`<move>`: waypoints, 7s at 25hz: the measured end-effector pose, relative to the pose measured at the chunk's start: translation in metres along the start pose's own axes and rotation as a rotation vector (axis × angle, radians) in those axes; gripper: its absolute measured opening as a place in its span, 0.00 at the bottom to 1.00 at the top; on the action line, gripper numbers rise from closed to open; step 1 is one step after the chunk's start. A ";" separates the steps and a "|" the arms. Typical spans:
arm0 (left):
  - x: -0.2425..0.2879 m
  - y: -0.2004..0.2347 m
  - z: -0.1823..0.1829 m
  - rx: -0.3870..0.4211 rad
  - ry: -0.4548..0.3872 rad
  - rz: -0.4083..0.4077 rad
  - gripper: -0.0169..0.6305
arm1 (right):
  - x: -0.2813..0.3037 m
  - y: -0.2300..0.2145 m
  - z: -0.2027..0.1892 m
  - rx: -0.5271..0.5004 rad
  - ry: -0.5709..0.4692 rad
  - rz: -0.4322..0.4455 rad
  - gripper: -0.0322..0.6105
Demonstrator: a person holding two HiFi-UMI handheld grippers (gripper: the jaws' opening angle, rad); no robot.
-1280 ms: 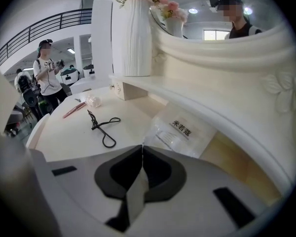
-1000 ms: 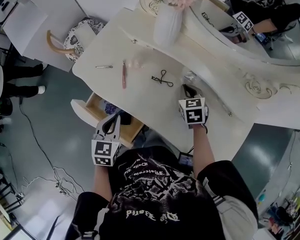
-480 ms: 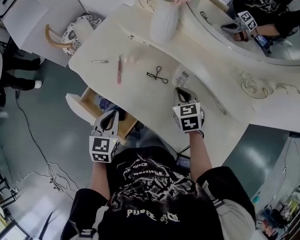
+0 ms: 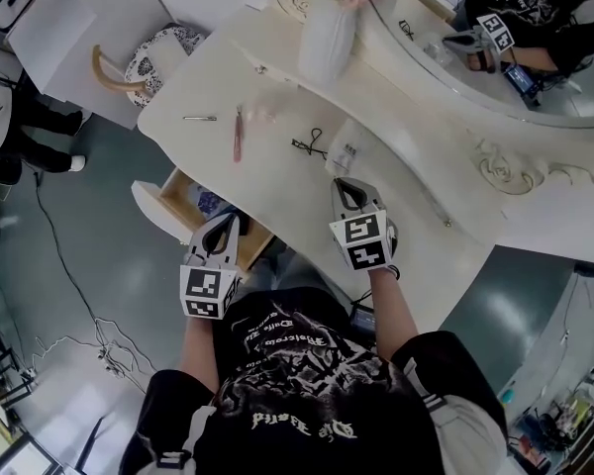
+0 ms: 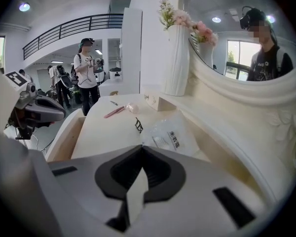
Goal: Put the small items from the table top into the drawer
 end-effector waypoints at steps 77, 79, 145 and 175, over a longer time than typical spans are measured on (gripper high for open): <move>-0.110 0.123 -0.074 -0.085 -0.039 0.122 0.05 | 0.045 0.293 -0.002 -0.294 0.131 0.523 0.07; -0.110 0.124 -0.074 -0.084 -0.038 0.119 0.05 | 0.047 0.291 -0.004 -0.288 0.139 0.512 0.07; -0.089 0.122 -0.083 -0.014 0.022 -0.008 0.05 | 0.097 0.243 -0.055 -0.030 0.344 0.232 0.17; -0.084 0.095 -0.069 0.001 -0.030 -0.081 0.05 | 0.038 0.243 -0.004 0.142 0.023 0.323 0.29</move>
Point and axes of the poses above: the fingertips, and each gripper's own axes: x forward along the fingers, y to its left, z out of its top, the point moved 2 cm from there along -x, backward along the fingers
